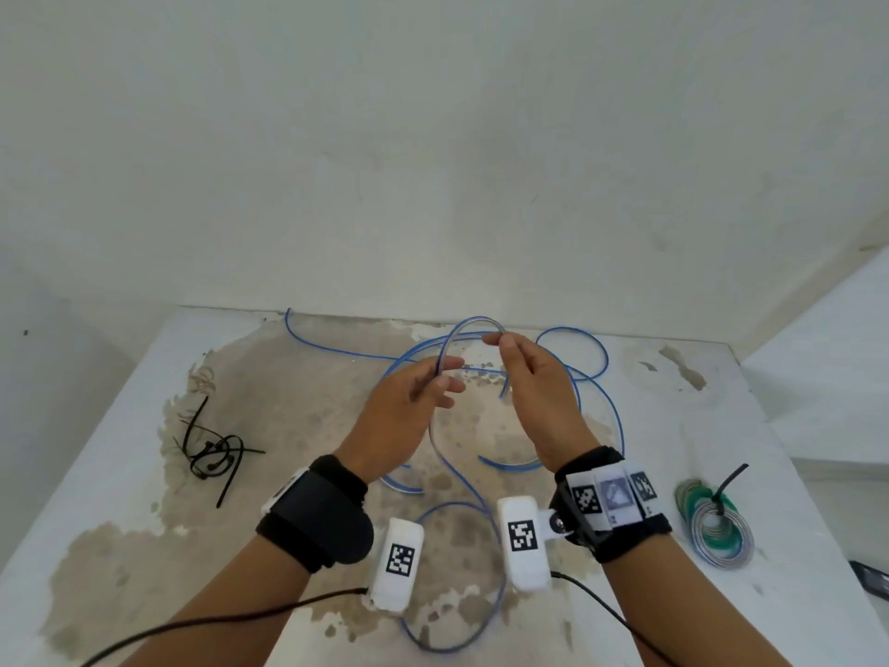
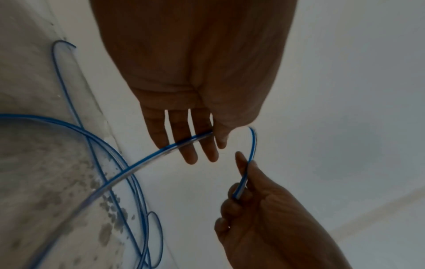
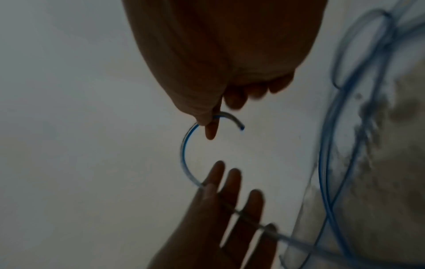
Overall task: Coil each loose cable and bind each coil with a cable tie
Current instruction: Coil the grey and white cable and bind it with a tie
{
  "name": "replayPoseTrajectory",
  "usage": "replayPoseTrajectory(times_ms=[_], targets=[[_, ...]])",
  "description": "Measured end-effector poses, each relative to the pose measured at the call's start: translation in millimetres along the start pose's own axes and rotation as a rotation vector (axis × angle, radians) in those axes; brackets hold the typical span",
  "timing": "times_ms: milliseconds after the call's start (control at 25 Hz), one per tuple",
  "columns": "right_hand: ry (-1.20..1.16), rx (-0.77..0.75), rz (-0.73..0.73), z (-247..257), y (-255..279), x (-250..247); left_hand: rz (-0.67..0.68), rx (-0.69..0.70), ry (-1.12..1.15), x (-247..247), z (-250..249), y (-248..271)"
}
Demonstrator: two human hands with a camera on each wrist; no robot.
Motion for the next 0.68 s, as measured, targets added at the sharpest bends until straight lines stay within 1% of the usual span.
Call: replayPoseTrajectory(times_ms=[40,80,200,280,360,400,480,600,680], targets=[[0.075,-0.002,0.007,-2,-3,0,-0.007,0.006,0.019,-1,-1,0],[0.081,0.014,0.022,-5,-5,1,-0.006,0.012,0.041,-2,-1,-2],[-0.099,0.058,0.064,-6,-5,7,0.0,-0.005,0.107,2,-4,-5],[-0.22,0.101,0.046,-5,-5,10,0.018,-0.022,0.205,6,-5,-7],[-0.314,0.153,0.033,-5,-6,12,0.037,0.001,0.242,8,-7,-9],[-0.332,0.178,0.046,-7,-7,12,0.027,0.012,0.243,9,-8,-9],[-0.327,0.196,0.093,-10,-5,13,-0.047,0.016,0.224,10,-9,-10],[-0.251,0.208,0.176,-16,0,17,-0.168,0.004,0.146,12,-5,-13],[-0.21,0.205,0.218,-18,4,20,-0.224,0.005,0.122,14,-2,-13]])
Point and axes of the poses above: each hand's wrist, its own y-axis away from the middle knuckle, its own x-axis out of the palm, z = x × y, the point moved 2 cm from there along -y, towards the middle knuckle, and after that the axes turned 7 degrees about z, right-handed, at the moved point
